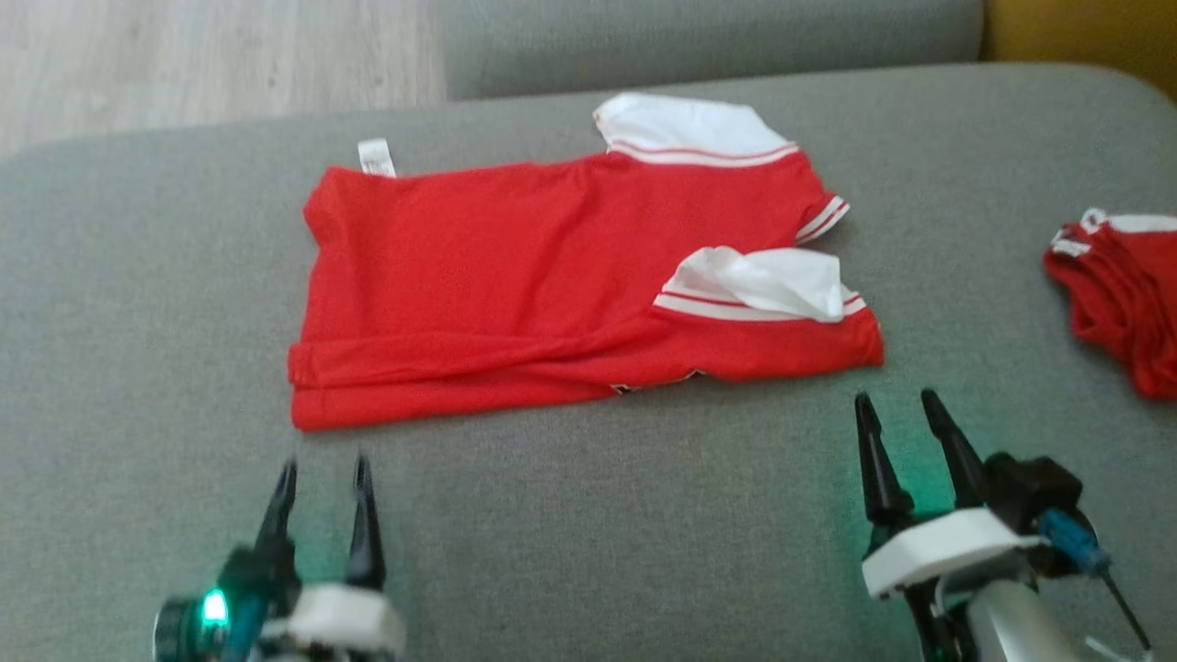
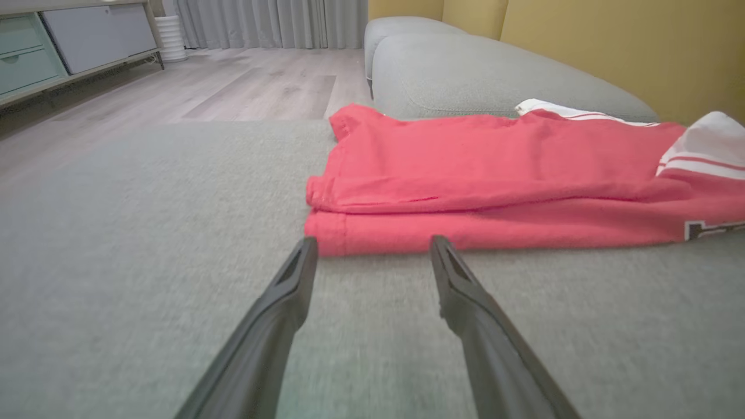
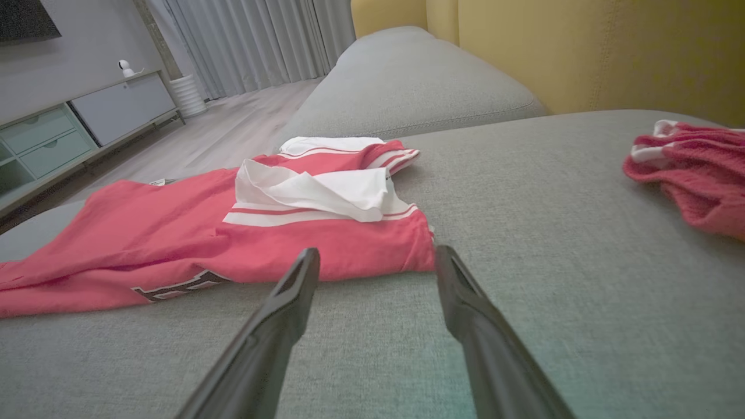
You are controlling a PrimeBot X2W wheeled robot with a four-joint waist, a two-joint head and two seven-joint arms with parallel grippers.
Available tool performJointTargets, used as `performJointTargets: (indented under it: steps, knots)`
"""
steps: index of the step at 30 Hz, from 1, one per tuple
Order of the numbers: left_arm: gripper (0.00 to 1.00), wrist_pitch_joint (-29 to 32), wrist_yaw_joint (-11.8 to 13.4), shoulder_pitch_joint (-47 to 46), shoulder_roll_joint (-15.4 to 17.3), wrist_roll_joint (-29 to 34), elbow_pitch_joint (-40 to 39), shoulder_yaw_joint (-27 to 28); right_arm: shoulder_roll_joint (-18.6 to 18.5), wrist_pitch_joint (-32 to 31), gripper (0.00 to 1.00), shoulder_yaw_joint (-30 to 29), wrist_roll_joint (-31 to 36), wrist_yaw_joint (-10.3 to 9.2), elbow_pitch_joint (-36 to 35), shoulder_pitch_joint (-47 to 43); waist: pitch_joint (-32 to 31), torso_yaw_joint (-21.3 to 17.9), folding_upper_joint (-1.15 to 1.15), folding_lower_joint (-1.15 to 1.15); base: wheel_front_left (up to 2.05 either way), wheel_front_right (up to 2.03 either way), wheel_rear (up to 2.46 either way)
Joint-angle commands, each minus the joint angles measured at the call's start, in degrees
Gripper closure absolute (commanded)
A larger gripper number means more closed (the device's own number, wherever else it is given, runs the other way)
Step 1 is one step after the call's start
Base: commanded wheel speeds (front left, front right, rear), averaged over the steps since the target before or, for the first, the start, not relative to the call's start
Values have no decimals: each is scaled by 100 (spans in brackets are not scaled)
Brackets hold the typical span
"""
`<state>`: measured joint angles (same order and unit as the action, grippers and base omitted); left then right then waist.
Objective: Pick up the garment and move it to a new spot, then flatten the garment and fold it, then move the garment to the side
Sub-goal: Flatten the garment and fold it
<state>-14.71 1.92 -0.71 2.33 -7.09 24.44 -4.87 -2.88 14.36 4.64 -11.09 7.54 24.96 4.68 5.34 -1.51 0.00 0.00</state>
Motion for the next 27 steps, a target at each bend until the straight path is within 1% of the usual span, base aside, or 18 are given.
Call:
performJointTargets:
  steps: [1, 6, 10, 14, 19, 20, 21, 22, 23, 27]
  knots:
    - [0, -29, -20, -469, 54, -33, -90, 133, 0, 63, 0, 148, -31, -5, -188, 337, 209, 9, 0, 0, 0, 0, 0]
    - [0, -29, -28, -1106, 54, -266, 248, 246, 0, 63, 0, 171, -65, -5, -209, 605, 644, -14, 0, 0, 0, 0, 0]
    - [0, -29, 82, -1452, 54, -422, 621, 433, 0, 63, 0, 224, -88, -5, -260, 795, 899, -78, 0, 0, 0, 0, 0]
    - [0, -29, 182, -1583, 54, -479, 1075, 536, 0, 63, 0, 225, -101, -5, -278, 914, 1001, -127, 0, 0, 0, 0, 0]
    - [0, -29, 19, -1713, 54, -548, 1466, 396, 0, 63, 0, 106, -110, -5, -132, 1046, 1074, -120, 0, 0, 0, 0, 0]
    - [18, -29, -14, -1747, 54, -530, 1527, 350, 0, 63, 0, 95, -113, -5, -15, 1085, 1089, -107, 0, 0, 0, 0, 0]
    - [55, -29, -37, -1782, 54, -536, 1571, 319, 0, 63, 0, 89, -137, -5, 126, 1137, 1103, -92, 0, 0, 0, 0, 0]
    - [87, -29, -78, -1817, 54, -537, 1618, 269, 0, 63, 0, 68, -168, -5, 245, 1209, 1118, -79, 0, 0, 0, 0, 0]
    - [100, -29, -115, -1853, 54, -520, 1662, 210, 0, 63, 0, 39, -181, -5, 367, 1286, 1133, -65, 0, 0, 0, 0, 0]
    - [100, -29, -182, -1949, 54, -558, 1724, 61, 0, 63, 0, -98, -157, -5, 911, 1580, 1175, -10, 0, 0, 0, 0, 0]
